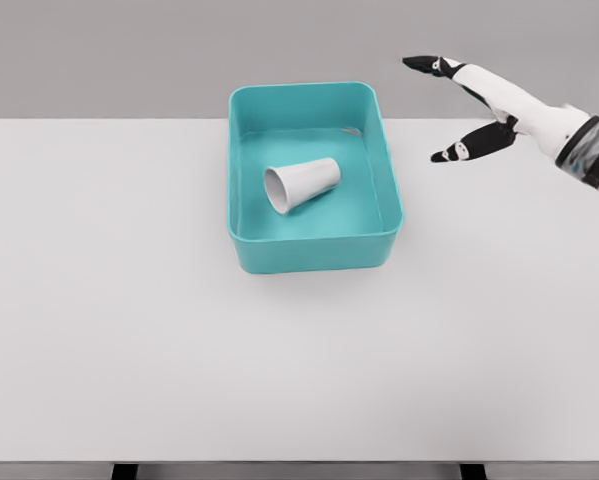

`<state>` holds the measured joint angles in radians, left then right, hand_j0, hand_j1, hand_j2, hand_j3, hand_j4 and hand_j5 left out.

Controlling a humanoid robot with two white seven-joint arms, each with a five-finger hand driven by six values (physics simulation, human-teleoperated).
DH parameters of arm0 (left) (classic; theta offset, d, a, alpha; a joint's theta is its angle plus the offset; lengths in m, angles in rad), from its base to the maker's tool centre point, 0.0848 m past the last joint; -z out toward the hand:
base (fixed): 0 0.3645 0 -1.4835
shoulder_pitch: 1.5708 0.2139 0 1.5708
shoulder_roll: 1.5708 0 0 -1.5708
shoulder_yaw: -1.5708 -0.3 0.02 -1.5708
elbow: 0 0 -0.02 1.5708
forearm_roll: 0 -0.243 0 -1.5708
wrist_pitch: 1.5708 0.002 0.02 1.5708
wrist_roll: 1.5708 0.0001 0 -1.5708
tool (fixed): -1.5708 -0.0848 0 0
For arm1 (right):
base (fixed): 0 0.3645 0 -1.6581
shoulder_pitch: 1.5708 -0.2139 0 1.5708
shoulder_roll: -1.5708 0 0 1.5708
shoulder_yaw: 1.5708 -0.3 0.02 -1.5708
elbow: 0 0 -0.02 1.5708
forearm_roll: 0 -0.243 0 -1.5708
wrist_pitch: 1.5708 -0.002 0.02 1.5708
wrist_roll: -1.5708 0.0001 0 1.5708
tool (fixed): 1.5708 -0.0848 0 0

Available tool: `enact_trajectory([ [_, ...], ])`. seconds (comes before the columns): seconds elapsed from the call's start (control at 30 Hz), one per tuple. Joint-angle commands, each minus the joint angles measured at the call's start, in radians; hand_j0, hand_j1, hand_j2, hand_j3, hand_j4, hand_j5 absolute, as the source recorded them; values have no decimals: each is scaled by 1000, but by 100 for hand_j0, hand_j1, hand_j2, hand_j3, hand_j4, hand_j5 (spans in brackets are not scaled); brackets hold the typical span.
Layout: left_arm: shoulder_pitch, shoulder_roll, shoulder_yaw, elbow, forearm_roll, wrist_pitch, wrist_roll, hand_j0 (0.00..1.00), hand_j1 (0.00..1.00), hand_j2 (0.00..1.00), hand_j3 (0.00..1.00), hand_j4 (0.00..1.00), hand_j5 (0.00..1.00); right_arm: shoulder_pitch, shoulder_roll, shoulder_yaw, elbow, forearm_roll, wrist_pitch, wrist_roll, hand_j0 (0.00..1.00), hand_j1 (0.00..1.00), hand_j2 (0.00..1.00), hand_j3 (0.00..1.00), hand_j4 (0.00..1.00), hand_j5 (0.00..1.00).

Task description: Put the paper cup into the basket with your right arm

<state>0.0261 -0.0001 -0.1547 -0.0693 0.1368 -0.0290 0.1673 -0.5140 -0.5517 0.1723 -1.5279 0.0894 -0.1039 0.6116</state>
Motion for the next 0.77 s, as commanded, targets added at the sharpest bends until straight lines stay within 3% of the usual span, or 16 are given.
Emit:
enact_trajectory([
  [0.0, 0, 0, 0, 0, 0, 0, 0, 100, 100, 100, 100, 100, 100, 0, -50, -129, -9, -17, -25, -1, 100, 100, 100, 100, 100, 100],
  [0.1, 0, 0, 0, 0, 0, 0, 0, 100, 100, 100, 100, 100, 100, 107, -62, -188, 9, -14, -25, -1, 100, 100, 100, 100, 100, 100],
  [0.17, 0, 0, 0, 0, 0, 0, 0, 100, 100, 100, 100, 100, 100, 132, -63, -198, 47, -13, -25, -1, 100, 100, 100, 100, 100, 100],
  [0.73, 0, 0, -2, 0, 0, 0, 0, 100, 100, 100, 100, 100, 100, 157, -60, -198, 61, -14, -22, -1, 100, 100, 100, 100, 100, 100],
])
